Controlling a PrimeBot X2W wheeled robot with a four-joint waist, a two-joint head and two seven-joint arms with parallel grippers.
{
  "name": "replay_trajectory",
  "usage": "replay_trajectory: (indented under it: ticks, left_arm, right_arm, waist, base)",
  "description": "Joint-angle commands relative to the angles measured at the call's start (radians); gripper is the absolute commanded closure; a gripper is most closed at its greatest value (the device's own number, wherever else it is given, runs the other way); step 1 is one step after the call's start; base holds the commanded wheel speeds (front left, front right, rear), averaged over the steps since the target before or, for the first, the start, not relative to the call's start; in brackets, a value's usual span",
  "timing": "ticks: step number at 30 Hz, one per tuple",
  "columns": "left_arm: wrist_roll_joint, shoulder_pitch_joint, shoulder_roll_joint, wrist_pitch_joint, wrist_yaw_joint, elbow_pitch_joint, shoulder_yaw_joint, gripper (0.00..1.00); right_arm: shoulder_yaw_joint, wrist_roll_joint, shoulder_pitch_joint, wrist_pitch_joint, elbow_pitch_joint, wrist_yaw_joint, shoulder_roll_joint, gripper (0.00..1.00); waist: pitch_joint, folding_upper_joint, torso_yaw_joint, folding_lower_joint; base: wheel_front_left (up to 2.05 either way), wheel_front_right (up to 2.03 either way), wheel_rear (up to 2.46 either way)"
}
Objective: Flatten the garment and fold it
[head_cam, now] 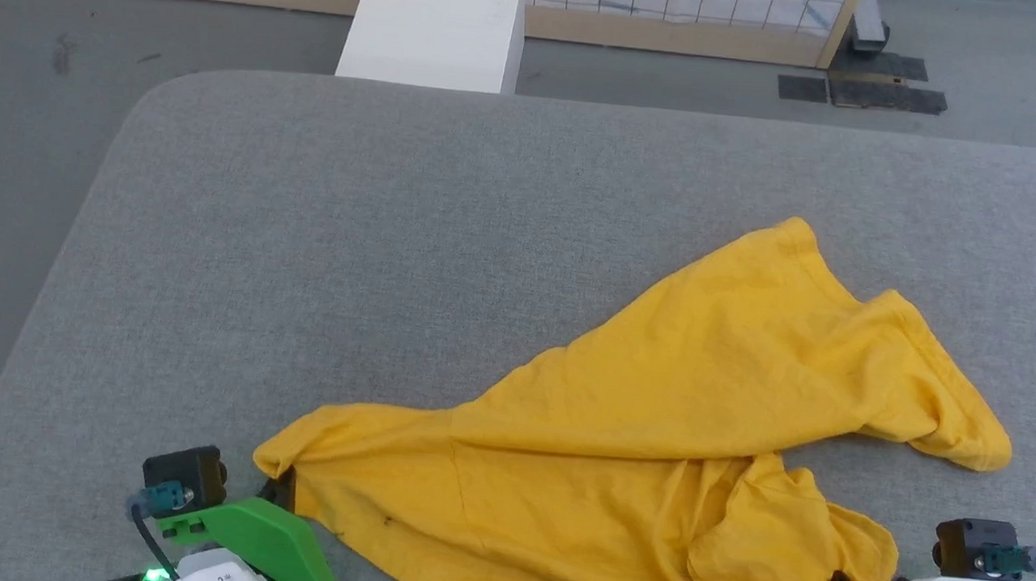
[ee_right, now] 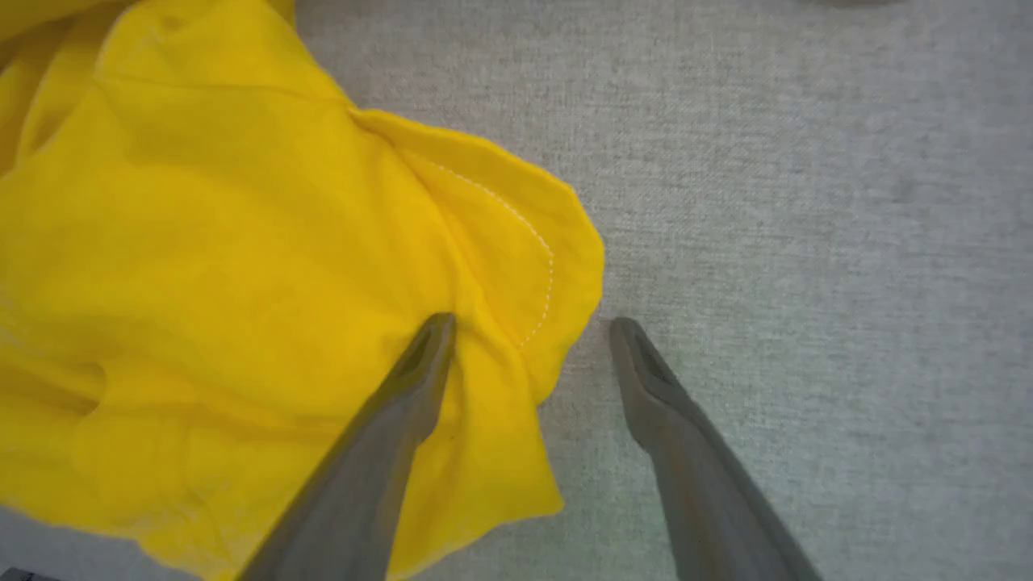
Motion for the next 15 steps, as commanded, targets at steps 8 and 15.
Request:
replay_trajectory:
  ticks: [8, 15]
  left_arm:
    - [-0.014, -0.028, -0.003, -0.024, -0.009, 0.006, 0.0, 1.0]
    - [-0.016, -0.045, -0.012, -0.03, -0.022, 0.007, -0.02, 1.0]
  right_arm:
    - [-0.131, -0.062, -0.108, -0.112, 0.03, -0.002, 0.003, 1.0]
    - [-0.186, -0.131, -0.201, -0.172, 0.02, -0.002, 0.003, 0.91]
  waist:
    - [0.01, 0.0, -0.002, 0.0]
    - [0.006, 0.0, 0.0, 0.0]
  base:
    - [0.0, 0.0, 0.0]
    - [0.0, 0.0, 0.0]
